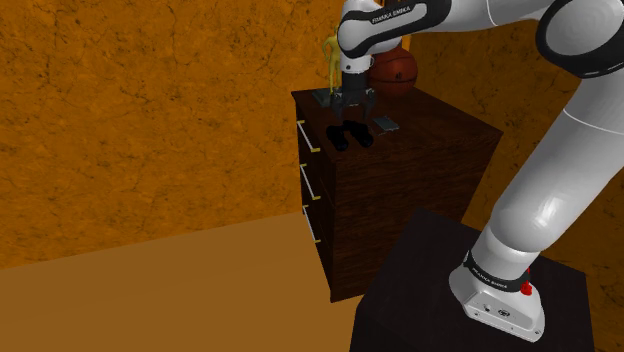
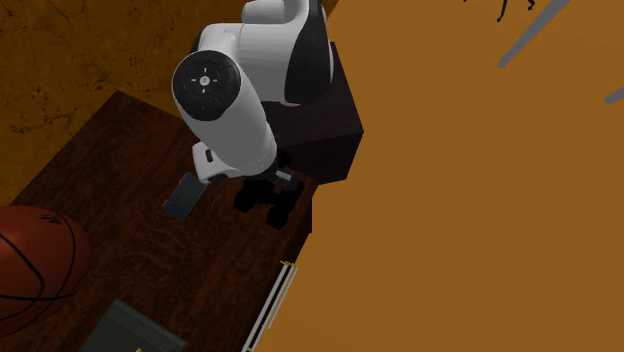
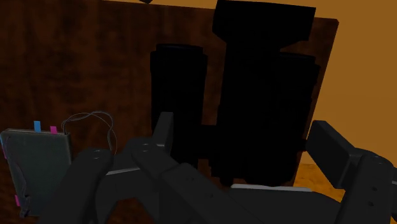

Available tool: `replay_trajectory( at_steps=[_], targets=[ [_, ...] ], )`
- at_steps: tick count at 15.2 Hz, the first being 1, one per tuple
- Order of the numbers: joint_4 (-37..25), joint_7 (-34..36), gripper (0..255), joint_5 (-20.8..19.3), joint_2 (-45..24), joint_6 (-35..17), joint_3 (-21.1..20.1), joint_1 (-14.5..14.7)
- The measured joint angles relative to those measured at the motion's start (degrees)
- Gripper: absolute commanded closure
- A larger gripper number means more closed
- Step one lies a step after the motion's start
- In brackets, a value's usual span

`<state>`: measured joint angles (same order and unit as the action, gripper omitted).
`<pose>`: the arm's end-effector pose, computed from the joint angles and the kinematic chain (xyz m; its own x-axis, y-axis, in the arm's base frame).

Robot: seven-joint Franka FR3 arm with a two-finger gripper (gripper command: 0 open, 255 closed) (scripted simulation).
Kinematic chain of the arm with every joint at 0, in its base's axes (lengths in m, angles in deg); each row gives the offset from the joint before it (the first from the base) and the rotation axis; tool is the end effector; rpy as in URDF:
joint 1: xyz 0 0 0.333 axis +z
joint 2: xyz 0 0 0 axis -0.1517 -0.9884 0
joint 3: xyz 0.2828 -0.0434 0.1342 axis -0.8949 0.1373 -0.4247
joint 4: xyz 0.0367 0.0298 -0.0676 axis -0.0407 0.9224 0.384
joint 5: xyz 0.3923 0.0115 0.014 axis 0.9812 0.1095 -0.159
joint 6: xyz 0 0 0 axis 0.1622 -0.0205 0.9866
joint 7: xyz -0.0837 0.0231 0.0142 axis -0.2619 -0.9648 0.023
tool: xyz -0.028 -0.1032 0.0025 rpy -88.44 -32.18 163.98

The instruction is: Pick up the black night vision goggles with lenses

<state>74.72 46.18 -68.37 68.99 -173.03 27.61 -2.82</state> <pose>0.5162 -0.1283 0.5027 0.7905 -0.6094 -0.0616 -0.6102 -0.7922 0.0062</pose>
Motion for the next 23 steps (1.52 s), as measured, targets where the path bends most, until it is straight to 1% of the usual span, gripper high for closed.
replay_trajectory(
  at_steps=[1,2,13,23],
  targets=[
    [0.5,-0.1,0,0.0,-0.1,-0.6,0.0,0.0],
    [0.7,-0.1,255,0.0,-0.1,-0.8,0.0,0.0],
    [0.7,0.0,255,0.0,-0.2,-0.9,0.0,0.0],
    [-5.7,0.1,255,0.0,0.3,6.0,0.0,0.0]
  ],
)
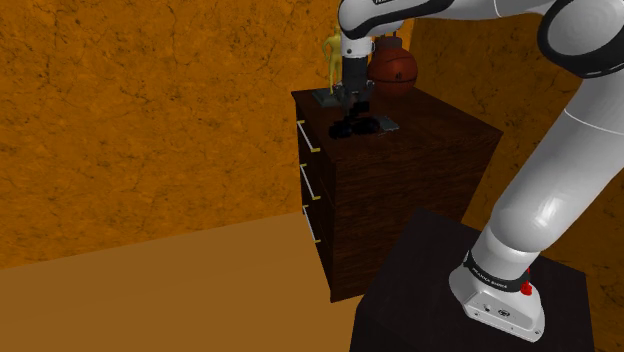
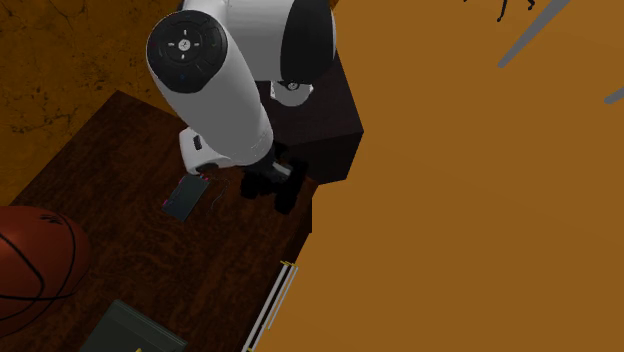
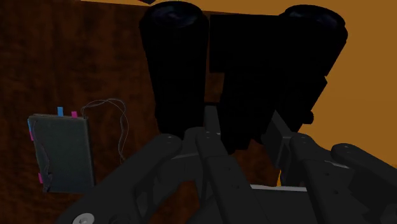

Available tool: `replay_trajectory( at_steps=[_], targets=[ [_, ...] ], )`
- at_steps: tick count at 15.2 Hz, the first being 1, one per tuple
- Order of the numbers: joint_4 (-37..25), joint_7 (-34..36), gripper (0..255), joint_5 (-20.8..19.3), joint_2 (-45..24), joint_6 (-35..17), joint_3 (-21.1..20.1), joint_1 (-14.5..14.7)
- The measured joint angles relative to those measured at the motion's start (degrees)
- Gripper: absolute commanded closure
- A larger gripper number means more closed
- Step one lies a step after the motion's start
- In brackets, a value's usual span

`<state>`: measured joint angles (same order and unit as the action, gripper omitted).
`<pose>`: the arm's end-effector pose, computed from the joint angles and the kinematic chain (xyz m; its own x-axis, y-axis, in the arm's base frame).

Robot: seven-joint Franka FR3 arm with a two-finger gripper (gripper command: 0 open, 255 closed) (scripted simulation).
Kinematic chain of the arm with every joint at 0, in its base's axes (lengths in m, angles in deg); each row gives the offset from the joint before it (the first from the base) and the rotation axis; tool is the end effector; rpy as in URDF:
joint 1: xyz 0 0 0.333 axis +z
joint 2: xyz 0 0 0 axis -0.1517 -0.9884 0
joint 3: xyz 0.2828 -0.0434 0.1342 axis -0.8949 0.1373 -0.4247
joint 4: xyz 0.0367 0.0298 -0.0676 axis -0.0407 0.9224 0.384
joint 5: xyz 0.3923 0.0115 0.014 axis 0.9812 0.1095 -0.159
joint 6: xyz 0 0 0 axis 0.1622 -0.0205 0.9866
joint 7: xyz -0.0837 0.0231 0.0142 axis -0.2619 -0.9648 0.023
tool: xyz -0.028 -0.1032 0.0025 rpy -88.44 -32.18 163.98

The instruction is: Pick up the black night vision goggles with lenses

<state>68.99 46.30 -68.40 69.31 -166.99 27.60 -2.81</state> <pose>0.5164 -0.1282 0.5445 0.7905 -0.6093 -0.0615 -0.6102 -0.7922 0.0061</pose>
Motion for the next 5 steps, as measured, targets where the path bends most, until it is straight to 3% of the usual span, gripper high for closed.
replay_trajectory(
  at_steps=[5],
  targets=[
    [-4.0,0.0,255,0.0,-0.2,3.8,0.0,0.0]
  ],
)
